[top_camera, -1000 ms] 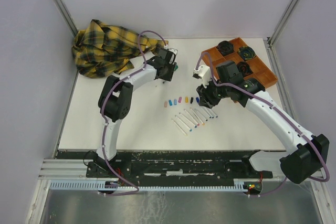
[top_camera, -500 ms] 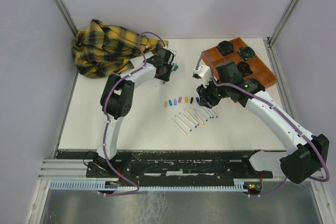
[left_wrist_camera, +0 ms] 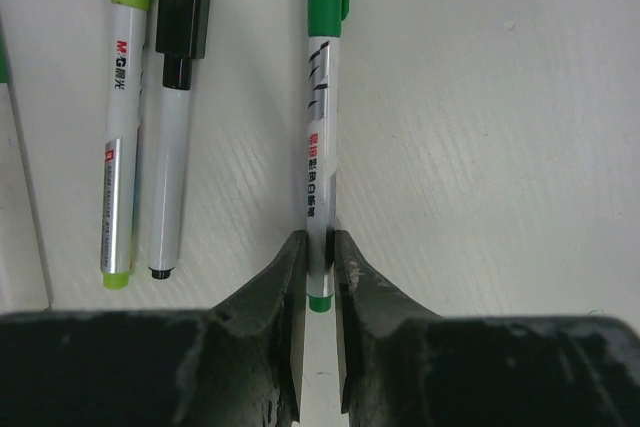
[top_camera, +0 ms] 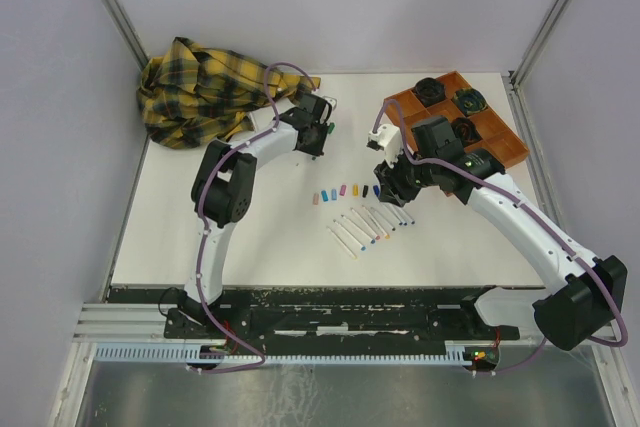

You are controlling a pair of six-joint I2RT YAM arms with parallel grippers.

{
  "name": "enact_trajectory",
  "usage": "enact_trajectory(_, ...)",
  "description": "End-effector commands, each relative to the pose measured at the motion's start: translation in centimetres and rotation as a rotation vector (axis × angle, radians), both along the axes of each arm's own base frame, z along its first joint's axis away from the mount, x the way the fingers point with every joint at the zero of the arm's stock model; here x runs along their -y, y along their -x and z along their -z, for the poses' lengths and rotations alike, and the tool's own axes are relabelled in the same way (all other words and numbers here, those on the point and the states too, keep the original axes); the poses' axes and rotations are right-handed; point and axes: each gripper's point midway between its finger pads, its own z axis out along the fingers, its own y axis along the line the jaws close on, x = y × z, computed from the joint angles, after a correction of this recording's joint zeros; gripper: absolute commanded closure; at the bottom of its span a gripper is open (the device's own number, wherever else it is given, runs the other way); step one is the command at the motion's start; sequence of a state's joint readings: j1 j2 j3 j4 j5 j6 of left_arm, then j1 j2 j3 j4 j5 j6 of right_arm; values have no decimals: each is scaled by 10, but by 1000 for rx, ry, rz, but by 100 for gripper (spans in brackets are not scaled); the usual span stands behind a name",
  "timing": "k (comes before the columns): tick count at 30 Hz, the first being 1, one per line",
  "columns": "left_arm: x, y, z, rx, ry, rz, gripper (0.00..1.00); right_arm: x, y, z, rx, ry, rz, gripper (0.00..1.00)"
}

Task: Open the pen caps
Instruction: Pick up the pen from the center of the board.

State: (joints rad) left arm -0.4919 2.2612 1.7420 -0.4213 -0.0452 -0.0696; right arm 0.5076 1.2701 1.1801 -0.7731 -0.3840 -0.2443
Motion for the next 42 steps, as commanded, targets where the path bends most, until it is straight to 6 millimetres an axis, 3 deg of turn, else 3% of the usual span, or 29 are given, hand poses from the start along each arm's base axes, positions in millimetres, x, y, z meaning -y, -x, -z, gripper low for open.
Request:
enact_trajectory(1,-3,10,-3,-14,-1,31,78,-1,-4,-11,46,-23,-11,53)
enact_trajectory(8,0,13,-8,-13,20,40,78,-1,-4,-10,46,-22,-10,53)
enact_trajectory(14,1,15,-17,10,51,35,93,-3,-4,-10,37,-28,-13,53)
enact_trajectory(16,2,16,-25,29,71,29,97,-5,-2,-7,19,-37,-19,53)
enact_trajectory(26,7,31,-89,188,260,7,97,-16,5,-4,-54,-93,-41,53)
enact_trajectory(29,12,50,-119,252,383,19,97,-18,7,-7,-66,-126,-44,53)
enact_trajectory(31,13,67,-124,262,456,31,97,-19,8,-10,-70,-150,-47,53)
enact_trajectory(42,25,169,-200,458,1027,84,97,-32,22,-41,-109,-367,-98,53)
